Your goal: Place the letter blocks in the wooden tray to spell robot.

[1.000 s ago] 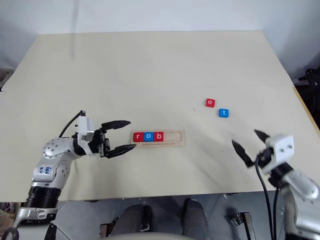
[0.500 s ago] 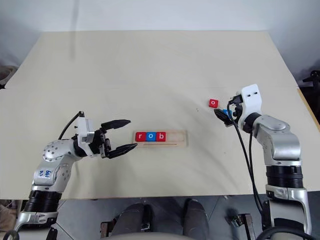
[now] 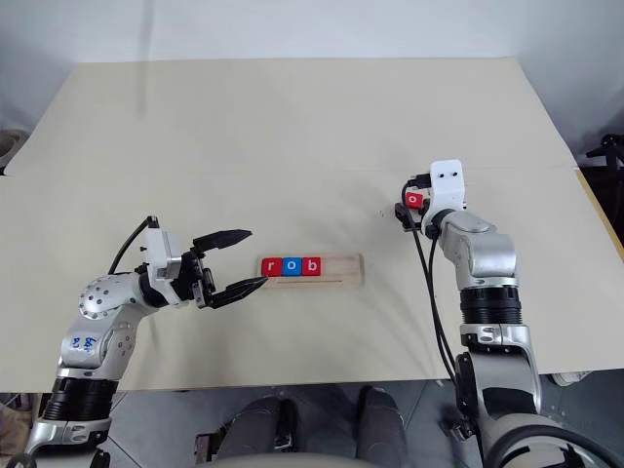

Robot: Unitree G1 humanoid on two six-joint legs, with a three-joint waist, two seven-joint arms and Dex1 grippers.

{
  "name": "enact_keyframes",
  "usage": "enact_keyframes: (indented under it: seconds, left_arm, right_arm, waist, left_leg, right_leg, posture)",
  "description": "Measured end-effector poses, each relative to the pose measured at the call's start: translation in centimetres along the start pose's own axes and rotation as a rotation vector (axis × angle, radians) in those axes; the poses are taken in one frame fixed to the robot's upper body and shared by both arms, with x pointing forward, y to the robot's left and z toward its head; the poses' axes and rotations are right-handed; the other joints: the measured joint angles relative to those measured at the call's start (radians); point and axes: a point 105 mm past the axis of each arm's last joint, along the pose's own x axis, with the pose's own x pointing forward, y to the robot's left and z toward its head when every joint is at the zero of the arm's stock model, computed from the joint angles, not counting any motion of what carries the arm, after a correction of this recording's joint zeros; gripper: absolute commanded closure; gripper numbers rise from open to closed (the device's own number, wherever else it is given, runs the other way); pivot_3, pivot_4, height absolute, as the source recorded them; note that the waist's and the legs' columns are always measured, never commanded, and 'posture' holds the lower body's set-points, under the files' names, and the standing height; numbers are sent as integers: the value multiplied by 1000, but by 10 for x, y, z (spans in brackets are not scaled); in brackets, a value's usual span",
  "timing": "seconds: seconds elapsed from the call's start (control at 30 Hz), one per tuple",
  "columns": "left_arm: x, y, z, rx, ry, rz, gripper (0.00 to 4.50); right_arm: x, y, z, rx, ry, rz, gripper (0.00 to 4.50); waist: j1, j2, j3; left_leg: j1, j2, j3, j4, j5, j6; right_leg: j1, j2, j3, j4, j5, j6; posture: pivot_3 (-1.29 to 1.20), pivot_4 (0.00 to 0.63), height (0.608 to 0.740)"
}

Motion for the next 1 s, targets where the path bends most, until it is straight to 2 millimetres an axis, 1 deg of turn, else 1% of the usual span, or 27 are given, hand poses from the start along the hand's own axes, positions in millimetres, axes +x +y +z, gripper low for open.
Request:
enact_keyframes:
  seconds: [0.1, 0.17, 0.23, 0.43, 0.6, 0.7, 0.8, 0.87, 1.0]
  left_arm:
    - [0, -2, 1, 2, -2, 2, 0]
    - [-1, -3, 4, 10, -8, 7, 0]
    - [-2, -1, 5, 13, -11, 19, 0]
    - [-3, 0, 5, 12, -10, 26, 0]
    - [-3, 0, 5, 10, -9, 24, 0]
    - [-3, 0, 5, 9, -9, 20, 0]
    - [-1, -1, 6, 8, -10, 5, 0]
    - [-1, -1, 6, 7, -10, -6, 0]
    - [0, 1, 3, -12, -3, -34, 0]
  right_arm:
    - [4, 1, 1, 12, -9, -26, 31]
    - [6, 7, 1, 28, -14, -22, 422]
    - [7, 12, 0, 36, -19, -14, 982]
    - [8, 19, 0, 45, -25, -8, 3032]
    - [3, 19, -1, 42, -26, -10, 3049]
    - [-4, 22, -4, 40, -20, 9, 3049]
    - [-20, 28, -6, 38, -11, 43, 3049]
    - [-34, 31, -11, 29, -4, 66, 3049]
    - [-66, 24, -30, 3, 34, 68, 3049]
  waist:
    - [-9, 0, 0]
    - [-11, 0, 0]
    - [-15, 0, 0]
    - [-13, 0, 0]
    - [-10, 0, 0]
    - [-9, 0, 0]
    - [-6, 0, 0]
    - [-5, 0, 0]
    - [-2, 0, 0]
  left_leg:
    - [0, 0, 0, -1, 0, 0]
    - [0, 0, 0, -1, 0, 0]
    - [0, 0, 0, -1, 0, 0]
    - [1, 0, 0, -1, 0, 0]
    - [0, 0, 0, -1, 0, 0]
    - [0, 0, 0, -1, 0, 0]
    - [0, 0, 0, -1, 0, 0]
    - [0, 0, 0, -1, 0, 0]
    - [-1, 0, -1, -1, 0, 0]
  right_leg:
    - [0, 0, 0, 0, 0, 0]
    - [0, 0, 0, 0, 0, 0]
    - [0, 0, 0, 0, 0, 0]
    - [0, 0, 0, 0, 0, 0]
    - [0, 0, 1, 0, 0, 0]
    - [0, 0, 0, 0, 0, 0]
    - [0, 0, 0, 0, 0, 0]
    - [0, 0, 0, 0, 0, 0]
    - [-1, 0, 0, -1, 0, 0]
  posture:
    - [0, 150, 740]
    - [0, 150, 740]
    - [0, 150, 740]
    - [0, 150, 740]
    - [0, 150, 740]
    - [0, 150, 740]
    - [0, 150, 740]
    - [0, 150, 740]
    - [0, 150, 740]
